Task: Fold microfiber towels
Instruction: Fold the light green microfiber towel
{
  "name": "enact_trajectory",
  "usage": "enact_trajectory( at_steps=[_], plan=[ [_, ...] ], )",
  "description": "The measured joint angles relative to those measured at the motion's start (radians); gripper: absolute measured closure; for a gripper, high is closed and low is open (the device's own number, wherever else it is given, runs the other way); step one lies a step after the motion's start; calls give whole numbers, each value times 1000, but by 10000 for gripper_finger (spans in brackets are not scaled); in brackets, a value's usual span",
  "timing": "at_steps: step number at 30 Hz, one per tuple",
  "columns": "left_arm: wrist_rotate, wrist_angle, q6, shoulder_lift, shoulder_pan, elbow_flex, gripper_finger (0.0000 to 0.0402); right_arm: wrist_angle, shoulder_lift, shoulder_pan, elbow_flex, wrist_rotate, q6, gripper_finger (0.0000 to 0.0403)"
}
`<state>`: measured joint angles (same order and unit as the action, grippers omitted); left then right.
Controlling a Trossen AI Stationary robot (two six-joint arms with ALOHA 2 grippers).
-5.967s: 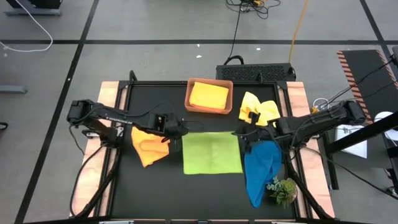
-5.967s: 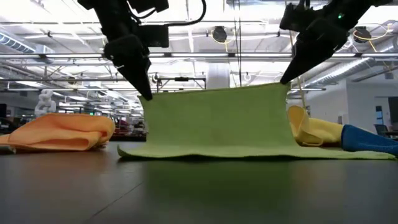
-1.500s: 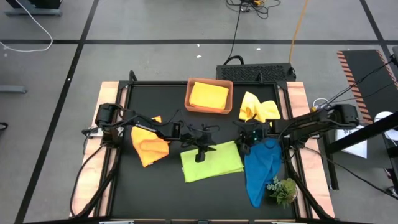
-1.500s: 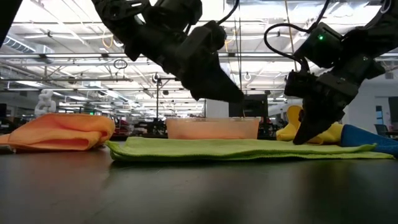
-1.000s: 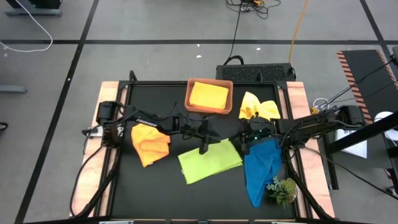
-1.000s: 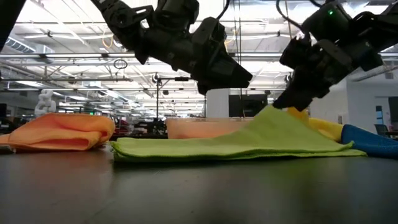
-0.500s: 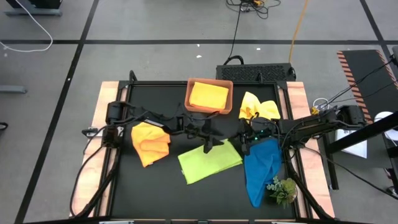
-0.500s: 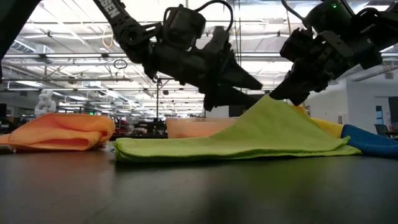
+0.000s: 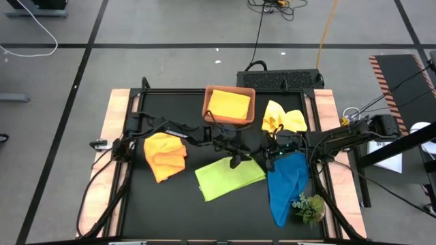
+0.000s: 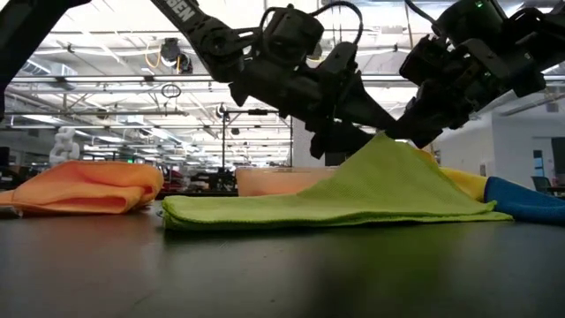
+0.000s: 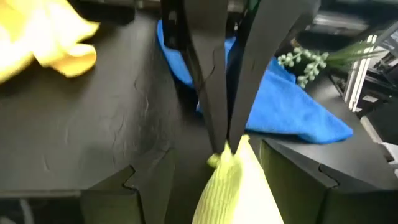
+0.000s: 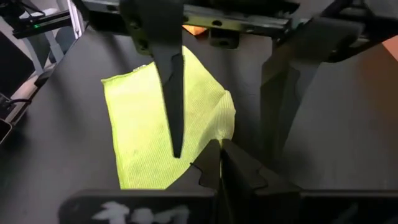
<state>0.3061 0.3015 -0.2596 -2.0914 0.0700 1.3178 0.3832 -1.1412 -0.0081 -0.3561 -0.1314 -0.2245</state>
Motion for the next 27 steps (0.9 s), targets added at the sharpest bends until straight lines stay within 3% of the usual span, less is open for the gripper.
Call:
enact_trajectory(
  at_steps=[23, 27],
  plan=[
    [7, -47, 22, 6, -7, 0, 164, 9, 0, 10, 0, 0, 1, 403],
    [7, -48, 32, 6, -7, 0, 195, 10, 0, 10, 0, 0, 1, 403]
  ],
)
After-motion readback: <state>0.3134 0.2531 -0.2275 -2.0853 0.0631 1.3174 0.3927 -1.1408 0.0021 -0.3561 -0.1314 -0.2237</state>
